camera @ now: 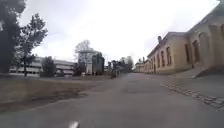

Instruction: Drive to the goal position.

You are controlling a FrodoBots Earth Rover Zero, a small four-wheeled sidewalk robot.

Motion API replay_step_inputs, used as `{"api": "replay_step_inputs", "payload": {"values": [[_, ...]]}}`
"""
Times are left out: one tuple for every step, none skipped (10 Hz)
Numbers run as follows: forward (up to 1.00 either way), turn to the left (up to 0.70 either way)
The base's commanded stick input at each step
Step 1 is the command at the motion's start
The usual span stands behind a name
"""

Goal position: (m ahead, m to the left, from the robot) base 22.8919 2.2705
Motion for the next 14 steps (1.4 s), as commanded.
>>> {"api": "replay_step_inputs", "payload": {"values": [[0.60, 0.00], [0.60, -0.02], [0.60, -0.35], [0.59, -0.59], [0.56, -0.56], [0.53, -0.53], [0.50, -0.50], [0.49, -0.49], [0.47, -0.26], [0.46, 0.00], [0.45, -0.23], [0.45, -0.45], [0.45, -0.45], [0.45, -0.45]]}}
